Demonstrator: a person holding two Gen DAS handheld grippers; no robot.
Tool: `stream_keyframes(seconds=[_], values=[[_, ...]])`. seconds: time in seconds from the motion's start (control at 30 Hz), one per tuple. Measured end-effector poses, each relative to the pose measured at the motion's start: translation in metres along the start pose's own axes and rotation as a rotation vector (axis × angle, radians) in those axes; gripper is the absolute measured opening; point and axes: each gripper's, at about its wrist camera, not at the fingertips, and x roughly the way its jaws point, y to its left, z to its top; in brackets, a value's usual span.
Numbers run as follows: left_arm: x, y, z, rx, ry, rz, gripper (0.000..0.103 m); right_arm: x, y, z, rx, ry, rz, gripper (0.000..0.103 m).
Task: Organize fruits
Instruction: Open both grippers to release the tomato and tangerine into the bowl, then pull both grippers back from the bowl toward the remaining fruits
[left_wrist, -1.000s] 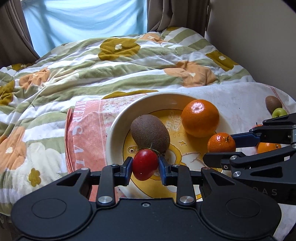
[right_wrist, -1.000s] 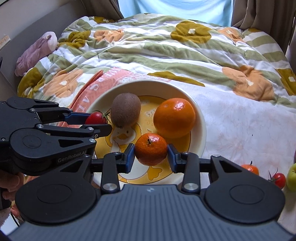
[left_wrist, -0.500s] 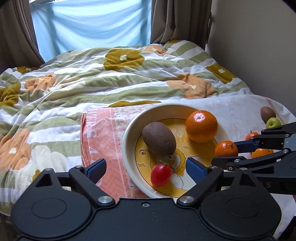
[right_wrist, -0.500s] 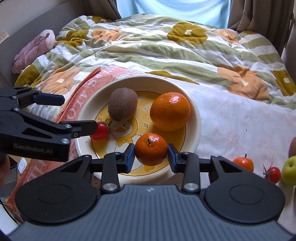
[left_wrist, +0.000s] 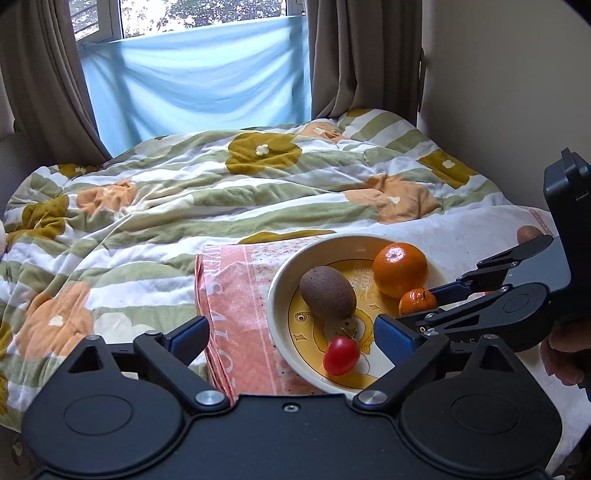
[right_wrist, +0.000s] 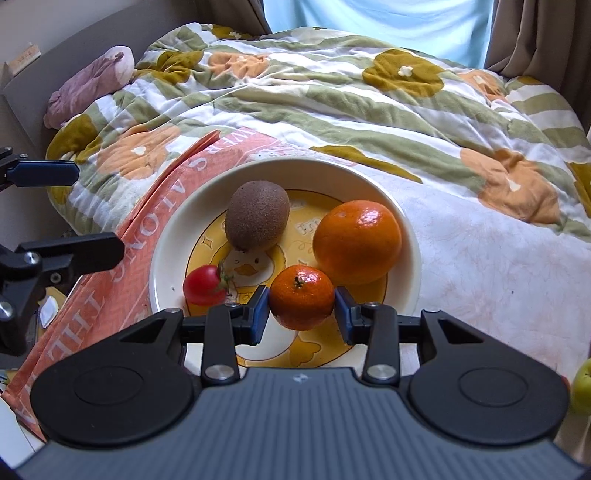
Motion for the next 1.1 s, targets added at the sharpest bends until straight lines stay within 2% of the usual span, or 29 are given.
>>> stream_keyframes(seconds=[0.17,0.23,0.27,0.3,0.4,0.6,0.77,0.87,1.1], values=[[0.001,-0.002,-0.003,-0.019,0.014,0.02,0.098,0.004,-0.001,-0.001,-0.035,-0.003,0.002,0.059],[-0.001,-0.003,-0.004,-0.027,0.013,0.023,0.098,0.003,-0.001,-0.002,-0.049,-0.007,-0.002,0.077],[-0.003,-0.003,-0.004,-0.033,0.011,0.027,0.098,0.001,-0.002,-0.004,-0.051,-0.019,-0.004,0.097],[-0.005,-0.004,-0.003,-0.038,0.01,0.03,0.098,-0.002,-0.004,-0.005,-0.048,-0.031,0.0,0.103],[-0.008,-0.003,-0.002,-0.063,0.01,0.039,0.098,-0.01,-0.008,-0.008,-0.029,-0.067,0.019,0.103],[-0.021,-0.007,0.005,-0.098,-0.007,0.053,0.098,-0.029,-0.006,-0.01,-0.037,-0.092,0.001,0.103],[-0.039,-0.013,0.014,-0.101,-0.022,0.065,0.098,-0.059,0.001,-0.01,-0.055,-0.118,-0.064,0.103],[-0.053,-0.017,0.02,-0.101,-0.044,0.066,0.098,-0.085,0.001,-0.01,-0.057,-0.167,-0.084,0.103],[-0.077,-0.03,0.025,-0.083,-0.102,0.054,0.098,-0.141,-0.007,-0.02,0.048,-0.248,-0.153,0.103]])
